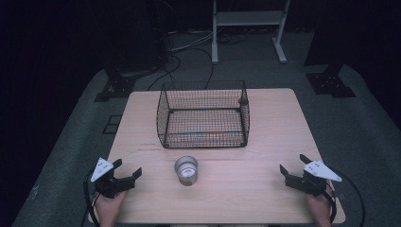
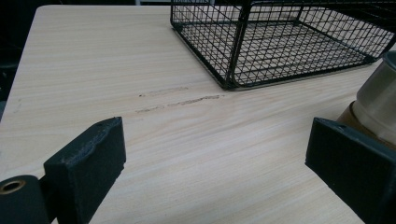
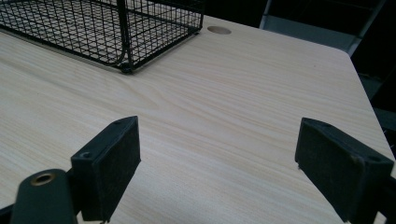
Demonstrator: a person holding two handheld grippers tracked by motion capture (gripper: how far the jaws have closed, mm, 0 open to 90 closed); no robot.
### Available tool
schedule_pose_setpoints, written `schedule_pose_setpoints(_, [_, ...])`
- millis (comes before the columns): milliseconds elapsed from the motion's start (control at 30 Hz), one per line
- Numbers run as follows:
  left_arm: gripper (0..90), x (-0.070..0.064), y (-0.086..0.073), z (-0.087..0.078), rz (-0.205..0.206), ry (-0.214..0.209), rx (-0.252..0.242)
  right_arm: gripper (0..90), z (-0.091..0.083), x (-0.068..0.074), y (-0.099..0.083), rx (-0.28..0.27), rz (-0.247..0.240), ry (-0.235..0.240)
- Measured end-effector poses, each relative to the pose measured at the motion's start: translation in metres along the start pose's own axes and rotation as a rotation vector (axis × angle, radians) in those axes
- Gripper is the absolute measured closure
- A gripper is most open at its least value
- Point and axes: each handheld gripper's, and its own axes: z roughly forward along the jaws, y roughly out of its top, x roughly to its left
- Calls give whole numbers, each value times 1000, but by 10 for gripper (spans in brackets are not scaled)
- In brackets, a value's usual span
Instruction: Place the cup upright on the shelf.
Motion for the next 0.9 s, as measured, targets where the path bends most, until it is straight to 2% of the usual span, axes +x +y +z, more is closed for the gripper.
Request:
schedule_pose_setpoints(167, [40, -3, 1, 1, 13, -16, -3, 134, 0, 0, 0, -4, -1, 3])
schedule_pose_setpoints(300, [41, -6, 3, 3, 29, -6, 2, 134, 0, 0, 0, -3, -2, 3])
schedule_pose_setpoints(400, [41, -9, 4, 3, 38, -13, 4, 135, -1, 0, 0, -4, -2, 3])
schedule_pose_setpoints(900, [40, -28, 8, 5, 121, -98, -8, 134, 0, 1, 0, 0, -5, -4])
